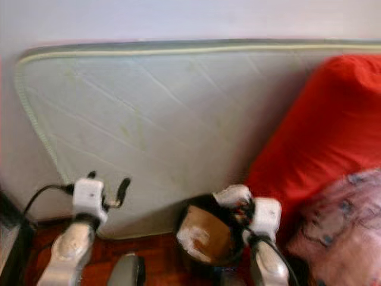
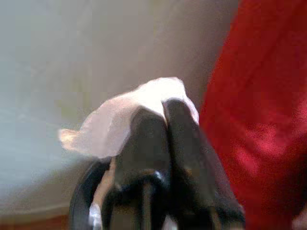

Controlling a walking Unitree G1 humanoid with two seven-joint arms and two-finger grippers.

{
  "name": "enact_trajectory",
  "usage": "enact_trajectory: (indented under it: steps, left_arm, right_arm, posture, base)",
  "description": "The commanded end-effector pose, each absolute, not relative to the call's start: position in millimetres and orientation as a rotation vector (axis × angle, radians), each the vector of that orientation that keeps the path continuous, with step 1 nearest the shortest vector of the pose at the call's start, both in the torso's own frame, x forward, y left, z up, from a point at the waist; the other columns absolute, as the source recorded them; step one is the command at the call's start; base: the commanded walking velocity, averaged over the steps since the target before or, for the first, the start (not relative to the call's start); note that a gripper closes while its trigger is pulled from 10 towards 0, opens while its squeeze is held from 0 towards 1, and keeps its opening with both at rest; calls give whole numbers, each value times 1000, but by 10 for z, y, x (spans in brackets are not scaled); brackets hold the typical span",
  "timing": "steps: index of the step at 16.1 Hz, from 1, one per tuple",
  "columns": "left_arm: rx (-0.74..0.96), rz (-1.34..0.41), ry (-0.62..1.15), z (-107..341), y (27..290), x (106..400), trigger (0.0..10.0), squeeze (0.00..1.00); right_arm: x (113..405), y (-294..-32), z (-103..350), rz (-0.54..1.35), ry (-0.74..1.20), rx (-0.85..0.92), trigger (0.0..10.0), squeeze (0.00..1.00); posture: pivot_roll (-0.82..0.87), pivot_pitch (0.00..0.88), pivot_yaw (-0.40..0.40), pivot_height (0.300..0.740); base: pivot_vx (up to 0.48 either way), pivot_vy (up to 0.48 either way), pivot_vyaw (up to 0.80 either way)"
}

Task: Clean up the room

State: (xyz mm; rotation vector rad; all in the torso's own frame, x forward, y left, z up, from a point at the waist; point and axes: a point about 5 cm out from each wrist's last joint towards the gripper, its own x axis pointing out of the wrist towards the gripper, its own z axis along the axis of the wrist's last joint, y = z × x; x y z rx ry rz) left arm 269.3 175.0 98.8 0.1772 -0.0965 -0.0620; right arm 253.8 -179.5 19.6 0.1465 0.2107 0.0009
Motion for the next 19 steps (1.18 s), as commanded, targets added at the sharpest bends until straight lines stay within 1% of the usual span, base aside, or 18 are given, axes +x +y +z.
enact_trajectory:
  steps: [1, 3, 7, 11, 16, 19]
  left_arm:
    - [158, -59, -37, 875, 1787, 2652, 10000, 0]
    - [139, -51, -34, 896, 1811, 2670, 10000, 0]
    - [61, -24, -24, 942, 1869, 2701, 10000, 0]
    - [72, -40, -24, 963, 1875, 2738, 10000, 0]
    - [78, -43, -51, 1098, 1909, 2885, 10000, 0]
    - [77, -33, -58, 1113, 1930, 2843, 10000, 0]
  right_arm:
    - [2575, -1758, 205, 6, 210, 176, 10000, 0]
    - [2568, -1701, 156, 24, 240, 205, 10000, 0]
    - [2588, -1655, 64, 61, 293, 178, 10000, 0]
    - [2595, -1641, 32, 58, 310, 192, 10000, 0]
    - [2715, -1573, 45, 83, 319, 187, 10000, 0]
    - [2724, -1578, 13, 106, 343, 169, 10000, 0]
  posture:
    - [73, 0, -32, 608]
    - [82, 0, -30, 608]
    - [94, 24, -33, 608]
    - [99, 24, -25, 608]
    - [113, 11, -9, 608]
    - [116, 27, -19, 608]
  base:
    - [0, 0, 0]
    - [0, 0, 0]
    - [0, 0, 0]
    - [0, 0, 0]
    - [253, 0, 0]
    - [261, 0, 0]
